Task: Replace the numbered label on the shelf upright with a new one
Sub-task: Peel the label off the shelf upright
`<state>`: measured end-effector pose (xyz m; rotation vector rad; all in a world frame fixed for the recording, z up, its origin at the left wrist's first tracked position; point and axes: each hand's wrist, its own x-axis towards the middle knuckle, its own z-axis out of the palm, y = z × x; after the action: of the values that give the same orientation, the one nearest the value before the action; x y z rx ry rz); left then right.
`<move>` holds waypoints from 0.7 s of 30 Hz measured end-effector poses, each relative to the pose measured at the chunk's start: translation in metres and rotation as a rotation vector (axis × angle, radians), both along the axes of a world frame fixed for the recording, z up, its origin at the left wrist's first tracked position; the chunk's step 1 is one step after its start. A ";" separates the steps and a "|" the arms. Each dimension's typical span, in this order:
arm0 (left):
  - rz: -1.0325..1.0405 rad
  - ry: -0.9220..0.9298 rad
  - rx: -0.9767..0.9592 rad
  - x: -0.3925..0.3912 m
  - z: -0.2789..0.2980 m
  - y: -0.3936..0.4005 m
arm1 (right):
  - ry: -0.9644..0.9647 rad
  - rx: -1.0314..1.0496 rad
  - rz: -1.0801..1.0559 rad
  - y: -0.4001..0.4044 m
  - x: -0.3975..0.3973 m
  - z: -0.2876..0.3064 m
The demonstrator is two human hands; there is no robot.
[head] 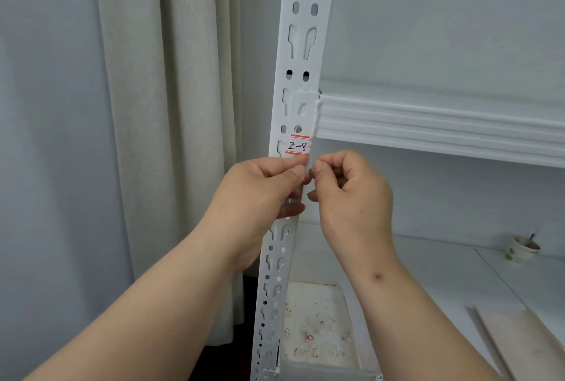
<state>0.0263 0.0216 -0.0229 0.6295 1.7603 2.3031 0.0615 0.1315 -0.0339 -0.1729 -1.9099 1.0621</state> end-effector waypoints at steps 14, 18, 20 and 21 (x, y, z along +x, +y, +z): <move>0.746 0.955 -0.171 -0.042 -0.013 0.012 | 0.143 -0.013 0.016 0.001 -0.020 -0.003; 0.805 1.114 -0.152 -0.050 -0.018 0.015 | 0.218 0.044 -0.032 0.003 -0.025 -0.005; 0.809 1.141 -0.141 -0.052 -0.020 0.016 | 0.243 0.077 -0.044 0.003 -0.026 -0.007; 0.810 1.145 -0.133 -0.053 -0.021 0.017 | 0.251 0.090 -0.048 0.003 -0.027 -0.008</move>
<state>-0.0263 0.0384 -0.0442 1.6987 3.0850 2.3506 0.0350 0.1348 -0.0417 -0.0320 -1.7146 0.9179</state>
